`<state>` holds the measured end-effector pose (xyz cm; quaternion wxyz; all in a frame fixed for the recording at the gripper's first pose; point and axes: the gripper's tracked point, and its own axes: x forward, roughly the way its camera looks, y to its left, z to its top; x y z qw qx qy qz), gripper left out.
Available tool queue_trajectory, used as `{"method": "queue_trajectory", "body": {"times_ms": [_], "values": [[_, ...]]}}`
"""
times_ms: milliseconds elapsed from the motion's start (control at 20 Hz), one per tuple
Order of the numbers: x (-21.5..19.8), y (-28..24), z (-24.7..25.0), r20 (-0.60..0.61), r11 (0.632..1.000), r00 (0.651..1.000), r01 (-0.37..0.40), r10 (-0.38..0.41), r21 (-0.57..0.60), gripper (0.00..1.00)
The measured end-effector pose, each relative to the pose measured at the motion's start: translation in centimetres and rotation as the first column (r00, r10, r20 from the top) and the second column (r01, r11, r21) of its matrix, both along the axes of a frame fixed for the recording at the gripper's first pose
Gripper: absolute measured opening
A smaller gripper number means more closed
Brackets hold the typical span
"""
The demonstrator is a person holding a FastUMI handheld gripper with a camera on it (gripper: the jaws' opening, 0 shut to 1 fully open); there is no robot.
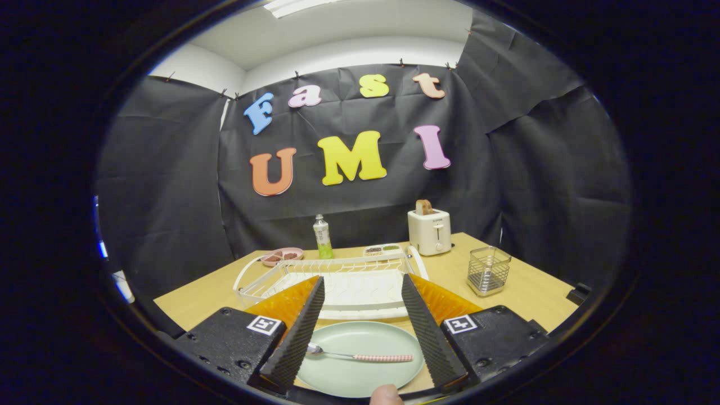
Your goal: Take the plate from the dish rack, then take the spoon from the basket and place it into the plate.
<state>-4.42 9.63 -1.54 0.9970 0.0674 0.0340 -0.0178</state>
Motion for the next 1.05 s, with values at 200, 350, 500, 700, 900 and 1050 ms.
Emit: {"method": "queue_trajectory", "body": {"times_ms": [200, 350, 500, 700, 900, 1050], "values": [[-2.5, -1.6, 0.9, 0.049, 0.999, 0.999, 0.019, -0.018, -0.026, 0.91], [-3.9, -1.9, 0.8, 0.062, 0.999, 0.998, 0.0, 0.002, -0.036, 0.91], [-5.3, -2.1, 0.6, 0.066, 0.998, 0.998, -0.011, 0.015, -0.058, 0.91], [-7.1, -2.1, 0.2, 0.071, 0.996, 0.997, -0.032, 0.038, -0.084, 0.91], [-8.2, -2.7, 0.0, 0.087, 0.995, 0.996, -0.025, 0.034, -0.099, 0.91], [-8.6, -2.7, -0.6, 0.08, 0.995, 0.996, -0.035, 0.043, -0.095, 0.91]]}}
